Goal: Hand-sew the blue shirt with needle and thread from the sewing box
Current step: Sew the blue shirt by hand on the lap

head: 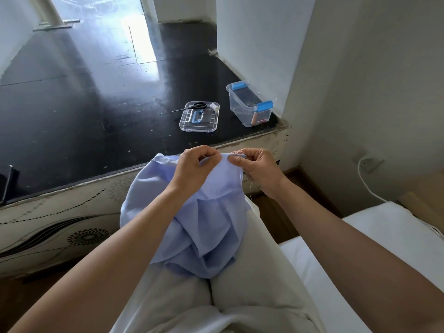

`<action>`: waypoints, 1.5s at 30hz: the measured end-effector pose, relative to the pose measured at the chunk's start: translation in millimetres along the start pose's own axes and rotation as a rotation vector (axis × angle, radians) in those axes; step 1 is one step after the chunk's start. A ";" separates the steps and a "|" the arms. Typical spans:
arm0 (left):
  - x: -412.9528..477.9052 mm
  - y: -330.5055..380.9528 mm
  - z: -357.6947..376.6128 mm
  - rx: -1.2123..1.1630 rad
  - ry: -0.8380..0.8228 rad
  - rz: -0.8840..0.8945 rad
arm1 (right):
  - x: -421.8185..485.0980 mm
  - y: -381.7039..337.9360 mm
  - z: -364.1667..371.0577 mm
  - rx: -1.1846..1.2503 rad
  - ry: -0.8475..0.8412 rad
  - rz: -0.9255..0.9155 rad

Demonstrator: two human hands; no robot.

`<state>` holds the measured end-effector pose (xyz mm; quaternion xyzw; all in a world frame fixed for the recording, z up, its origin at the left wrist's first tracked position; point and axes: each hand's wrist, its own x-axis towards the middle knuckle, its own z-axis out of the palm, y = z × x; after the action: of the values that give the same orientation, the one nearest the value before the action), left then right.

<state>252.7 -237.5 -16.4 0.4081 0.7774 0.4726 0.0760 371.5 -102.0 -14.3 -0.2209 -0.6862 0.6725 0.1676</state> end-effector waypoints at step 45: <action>-6.1 29.4 -0.4 -0.323 -0.044 -0.314 | -10.5 -2.2 -19.9 -0.322 -0.136 -0.273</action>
<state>273.0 -235.7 5.6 0.2747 0.7438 0.5644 0.2299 390.7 -90.6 -10.6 -0.1038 -0.8179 0.5389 0.1730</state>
